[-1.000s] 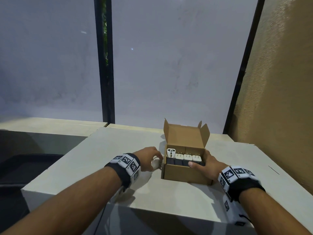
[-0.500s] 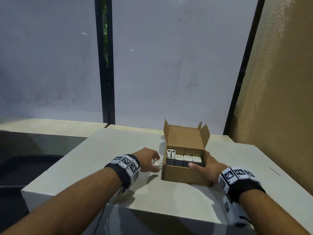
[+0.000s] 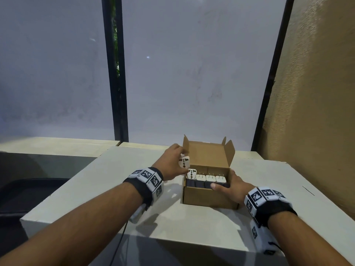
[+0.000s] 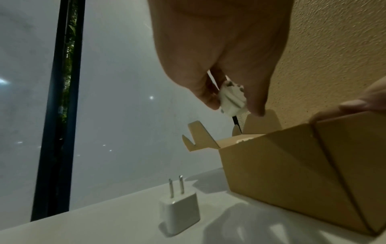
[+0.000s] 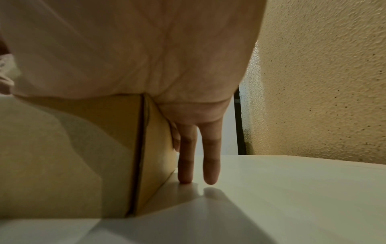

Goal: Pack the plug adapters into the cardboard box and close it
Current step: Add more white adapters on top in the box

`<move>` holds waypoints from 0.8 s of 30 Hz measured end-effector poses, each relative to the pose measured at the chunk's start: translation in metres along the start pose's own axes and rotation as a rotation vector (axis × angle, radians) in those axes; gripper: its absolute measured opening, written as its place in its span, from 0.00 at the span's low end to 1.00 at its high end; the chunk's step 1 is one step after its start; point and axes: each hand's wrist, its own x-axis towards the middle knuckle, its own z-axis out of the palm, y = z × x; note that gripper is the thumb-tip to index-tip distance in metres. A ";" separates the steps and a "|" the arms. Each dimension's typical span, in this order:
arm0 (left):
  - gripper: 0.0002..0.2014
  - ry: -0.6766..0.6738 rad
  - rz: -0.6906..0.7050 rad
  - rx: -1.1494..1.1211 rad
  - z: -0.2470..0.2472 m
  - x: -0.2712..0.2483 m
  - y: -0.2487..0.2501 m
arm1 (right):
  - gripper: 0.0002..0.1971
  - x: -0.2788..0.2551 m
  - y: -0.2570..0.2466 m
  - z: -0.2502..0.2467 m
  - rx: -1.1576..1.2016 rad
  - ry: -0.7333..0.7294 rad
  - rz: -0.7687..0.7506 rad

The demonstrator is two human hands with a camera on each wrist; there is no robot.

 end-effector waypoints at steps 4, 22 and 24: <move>0.25 -0.050 0.024 -0.032 0.005 0.008 0.017 | 0.79 0.004 0.004 0.002 0.005 0.000 0.008; 0.17 -0.192 0.017 0.164 0.046 0.033 0.047 | 0.77 0.007 0.004 0.005 -0.016 0.005 0.010; 0.17 -0.223 0.005 0.195 0.050 0.034 0.044 | 0.77 0.007 0.004 0.005 -0.019 -0.006 0.020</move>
